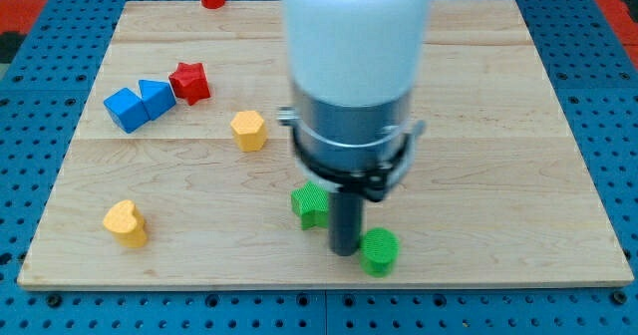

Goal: Place green star diagonally towards green circle

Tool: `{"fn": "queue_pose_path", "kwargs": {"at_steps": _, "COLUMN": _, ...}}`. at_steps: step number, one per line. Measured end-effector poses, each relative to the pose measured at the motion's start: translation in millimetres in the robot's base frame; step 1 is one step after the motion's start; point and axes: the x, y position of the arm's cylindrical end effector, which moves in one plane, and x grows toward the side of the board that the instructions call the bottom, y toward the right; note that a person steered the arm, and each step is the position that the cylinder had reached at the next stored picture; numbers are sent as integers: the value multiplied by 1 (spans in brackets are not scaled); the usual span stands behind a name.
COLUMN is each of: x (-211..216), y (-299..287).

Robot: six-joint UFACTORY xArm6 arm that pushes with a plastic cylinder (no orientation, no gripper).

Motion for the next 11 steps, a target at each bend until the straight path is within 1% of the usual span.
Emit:
{"fn": "queue_pose_path", "kwargs": {"at_steps": 1, "x": 7, "y": -12}}
{"fn": "queue_pose_path", "kwargs": {"at_steps": 2, "x": 38, "y": -45}}
{"fn": "queue_pose_path", "kwargs": {"at_steps": 3, "x": 39, "y": -6}}
{"fn": "queue_pose_path", "kwargs": {"at_steps": 4, "x": 38, "y": 97}}
{"fn": "queue_pose_path", "kwargs": {"at_steps": 5, "x": 36, "y": 139}}
{"fn": "queue_pose_path", "kwargs": {"at_steps": 6, "x": 40, "y": 59}}
{"fn": "queue_pose_path", "kwargs": {"at_steps": 8, "x": 6, "y": -99}}
{"fn": "queue_pose_path", "kwargs": {"at_steps": 9, "x": -28, "y": -91}}
{"fn": "queue_pose_path", "kwargs": {"at_steps": 11, "x": -47, "y": -32}}
